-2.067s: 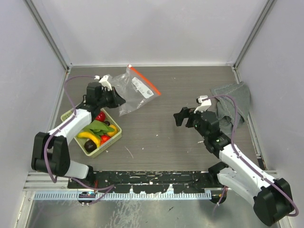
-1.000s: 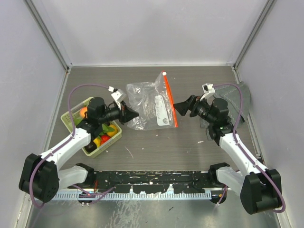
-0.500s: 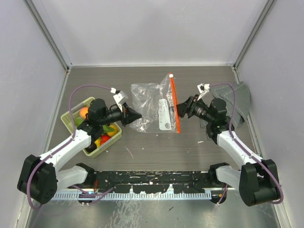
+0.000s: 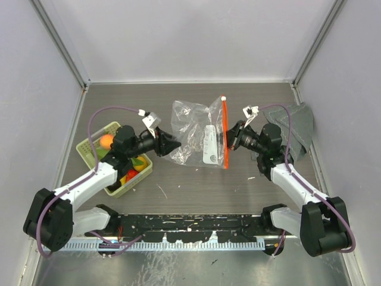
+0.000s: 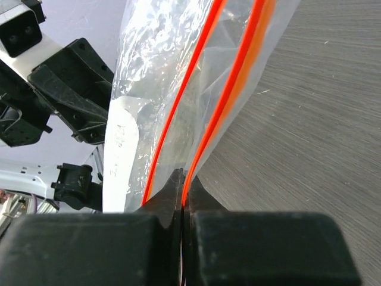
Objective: Place the food in the zip-top bag and seal the zipper
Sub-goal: Open the zipper of the food storage bag at the center of the board.
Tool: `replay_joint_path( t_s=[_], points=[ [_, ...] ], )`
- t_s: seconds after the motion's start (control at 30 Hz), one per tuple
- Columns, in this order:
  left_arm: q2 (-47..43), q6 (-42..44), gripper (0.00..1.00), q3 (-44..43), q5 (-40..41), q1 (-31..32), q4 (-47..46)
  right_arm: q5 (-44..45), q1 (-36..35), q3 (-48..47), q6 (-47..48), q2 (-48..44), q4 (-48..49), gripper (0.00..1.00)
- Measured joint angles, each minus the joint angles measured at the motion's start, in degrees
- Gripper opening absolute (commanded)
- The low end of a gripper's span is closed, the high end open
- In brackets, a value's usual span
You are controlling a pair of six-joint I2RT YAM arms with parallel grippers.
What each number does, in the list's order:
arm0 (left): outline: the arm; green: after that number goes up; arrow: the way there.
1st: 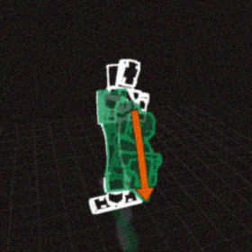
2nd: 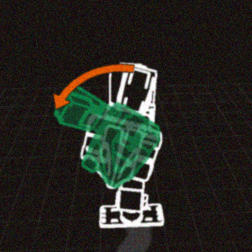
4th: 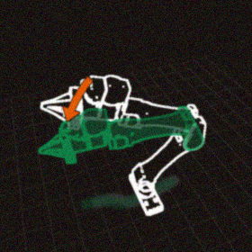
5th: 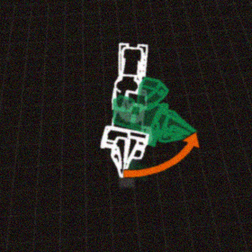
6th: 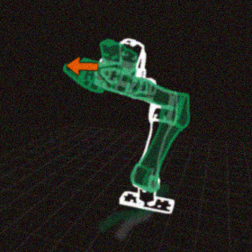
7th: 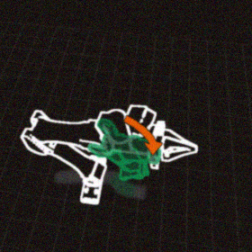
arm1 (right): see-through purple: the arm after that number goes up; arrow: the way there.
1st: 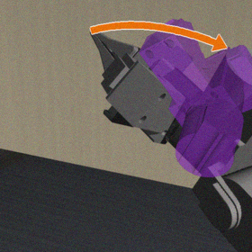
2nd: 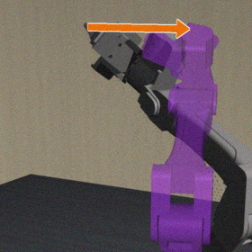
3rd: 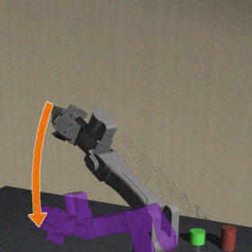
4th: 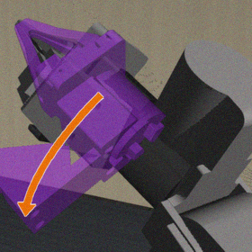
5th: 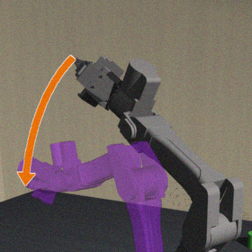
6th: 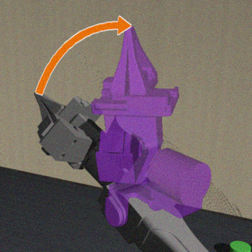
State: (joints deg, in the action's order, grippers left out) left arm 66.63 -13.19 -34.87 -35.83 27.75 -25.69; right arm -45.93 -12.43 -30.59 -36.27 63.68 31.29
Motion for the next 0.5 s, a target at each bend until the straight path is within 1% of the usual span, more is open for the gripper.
replay_joint_path(
  t_s=[0.07, 0.17, 0.27, 0.3, 0.33, 0.37, 0.5],
  points=[
    [0.0, -0.8, 0.51, 0.2, 1.8, 0.0, -0.4, 0.7, -0.3, -0.1, 1.0, 0.0, -1.5, 0.01],
    [0.0, -1.6, 0.59, 0.3, 4.7, 0.0, -0.2, 2.8, -1.2, -1.1, 3.5, -0.3, -5.2, 0.01],
    [0.0, -2.6, 0.68, 0.3, 8.7, 0.0, 0.6, 6.5, -2.9, -3.5, 7.4, -1.4, -11.3, 0.01],
    [-0.1, -3.1, 0.74, 0.3, 10.8, 0.0, 1.5, 8.2, -3.5, -4.4, 8.7, -2.0, -13.4, 0.01],
    [-0.2, -3.9, 0.78, 0.3, 12.7, 0.0, 2.4, 9.6, -4.0, -5.1, 9.8, -2.4, -14.9, 0.0],
    [-0.3, -4.3, 0.8, 0.2, 14.6, 0.0, 3.4, 11.5, -4.7, -6.1, 11.1, -2.9, -16.8, 0.01],
    [-1.2, -8.1, 0.82, -1.6, 21.7, 0.0, 9.4, 19.0, -7.5, -9.8, 15.7, -4.0, -22.8, 0.01]
  ],
)
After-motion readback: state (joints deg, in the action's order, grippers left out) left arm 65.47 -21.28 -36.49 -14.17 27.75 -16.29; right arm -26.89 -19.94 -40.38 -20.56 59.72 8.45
